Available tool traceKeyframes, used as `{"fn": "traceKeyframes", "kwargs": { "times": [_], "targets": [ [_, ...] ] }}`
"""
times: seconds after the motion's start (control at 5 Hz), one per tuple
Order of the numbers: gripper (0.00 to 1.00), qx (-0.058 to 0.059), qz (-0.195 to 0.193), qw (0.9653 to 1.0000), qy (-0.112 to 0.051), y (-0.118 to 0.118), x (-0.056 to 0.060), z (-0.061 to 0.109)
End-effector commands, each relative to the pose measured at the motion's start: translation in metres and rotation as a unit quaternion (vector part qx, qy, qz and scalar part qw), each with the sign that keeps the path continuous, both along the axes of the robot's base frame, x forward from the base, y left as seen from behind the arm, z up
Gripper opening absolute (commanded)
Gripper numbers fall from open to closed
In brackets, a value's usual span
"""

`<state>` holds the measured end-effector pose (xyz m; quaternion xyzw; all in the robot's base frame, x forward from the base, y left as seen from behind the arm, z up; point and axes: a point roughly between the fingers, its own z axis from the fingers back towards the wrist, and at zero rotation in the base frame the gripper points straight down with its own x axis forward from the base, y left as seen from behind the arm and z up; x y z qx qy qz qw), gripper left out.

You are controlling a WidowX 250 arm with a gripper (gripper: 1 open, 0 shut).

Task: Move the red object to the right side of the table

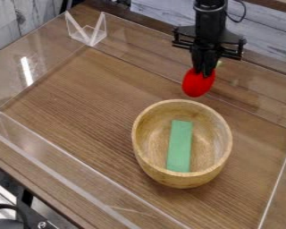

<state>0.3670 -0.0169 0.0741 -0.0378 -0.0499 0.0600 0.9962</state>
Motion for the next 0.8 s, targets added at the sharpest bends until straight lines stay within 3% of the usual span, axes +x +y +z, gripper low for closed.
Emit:
{"fn": "traceKeyframes", "kwargs": {
  "times": [0.0, 0.6],
  "targets": [
    [0.00, -0.001, 0.016, 0.9996, -0.023, 0.009, 0.005, 0.012],
    [0.00, -0.004, 0.048, 0.9985, -0.027, 0.024, 0.005, 0.013]
  ]
}}
